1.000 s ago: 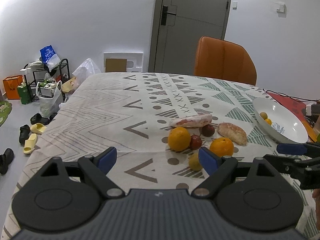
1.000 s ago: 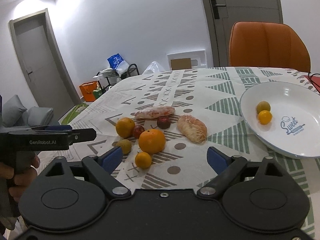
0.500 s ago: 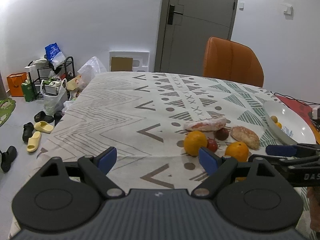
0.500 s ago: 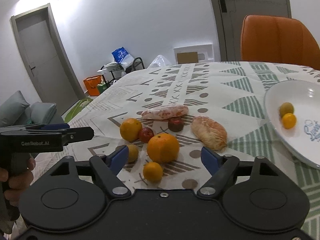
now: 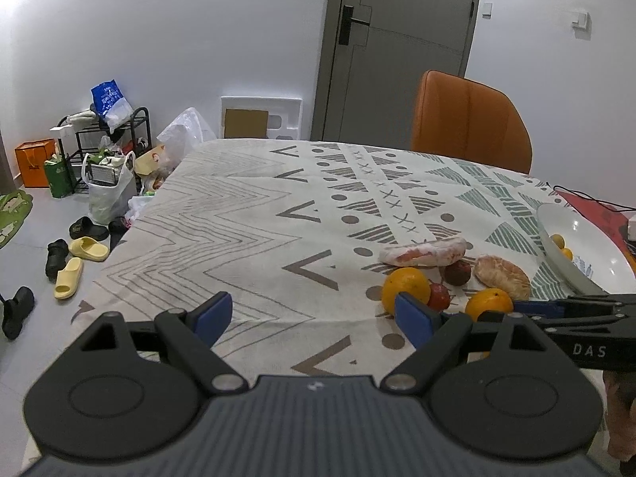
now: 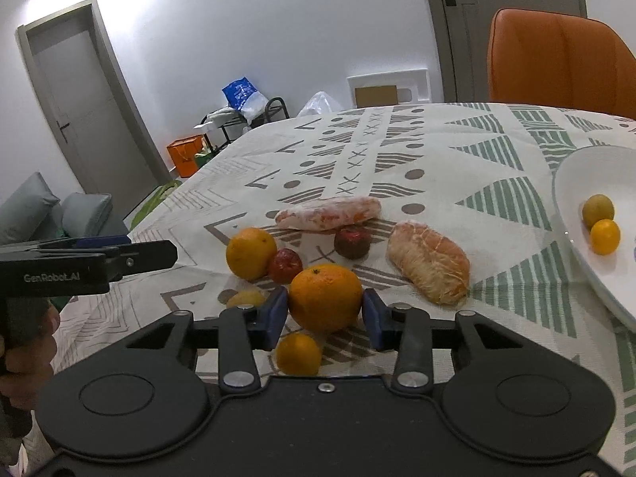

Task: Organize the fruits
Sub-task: 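Grasp a large orange with the right gripper while the left gripper grasps another large orange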

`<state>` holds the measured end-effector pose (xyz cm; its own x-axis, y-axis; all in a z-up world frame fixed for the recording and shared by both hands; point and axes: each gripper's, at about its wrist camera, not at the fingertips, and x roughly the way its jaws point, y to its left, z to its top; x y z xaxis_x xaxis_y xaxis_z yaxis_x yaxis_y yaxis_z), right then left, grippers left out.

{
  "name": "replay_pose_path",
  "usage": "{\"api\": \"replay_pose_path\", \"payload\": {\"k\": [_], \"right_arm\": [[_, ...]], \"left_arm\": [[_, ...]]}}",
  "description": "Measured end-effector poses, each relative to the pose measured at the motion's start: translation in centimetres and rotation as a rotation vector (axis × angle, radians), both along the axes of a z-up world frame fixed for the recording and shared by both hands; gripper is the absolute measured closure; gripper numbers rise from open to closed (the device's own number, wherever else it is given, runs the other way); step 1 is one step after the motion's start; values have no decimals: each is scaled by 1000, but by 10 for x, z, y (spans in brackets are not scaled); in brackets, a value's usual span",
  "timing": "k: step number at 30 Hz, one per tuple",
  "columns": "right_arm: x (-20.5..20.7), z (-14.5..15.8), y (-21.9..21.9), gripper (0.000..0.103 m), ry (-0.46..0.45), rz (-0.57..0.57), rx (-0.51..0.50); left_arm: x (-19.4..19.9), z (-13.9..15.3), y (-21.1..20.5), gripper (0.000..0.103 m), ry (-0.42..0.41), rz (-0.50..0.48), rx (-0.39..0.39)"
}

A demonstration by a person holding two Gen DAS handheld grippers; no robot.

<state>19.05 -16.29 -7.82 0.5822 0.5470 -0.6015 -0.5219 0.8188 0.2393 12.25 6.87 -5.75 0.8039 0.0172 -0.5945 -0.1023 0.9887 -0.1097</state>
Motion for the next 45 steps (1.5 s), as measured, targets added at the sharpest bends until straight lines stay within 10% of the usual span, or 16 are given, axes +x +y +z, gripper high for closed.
{"api": "replay_pose_path", "payload": {"k": [21,26,30,45], "right_arm": [[-5,17,-58,65,-47,-123,16],[-8,21,-76,65,-60,-168,19],[-11,22,-91,65,-66,-205,21],[-20,25,-136,65,-89,-281,55]], "left_arm": [[34,-5,-39,21,5,-93,-14],[42,-10,-47,34,17,-112,-26],[50,-16,-51,71,42,-125,-64],[51,4,-94,72,3,-194,-24]]}}
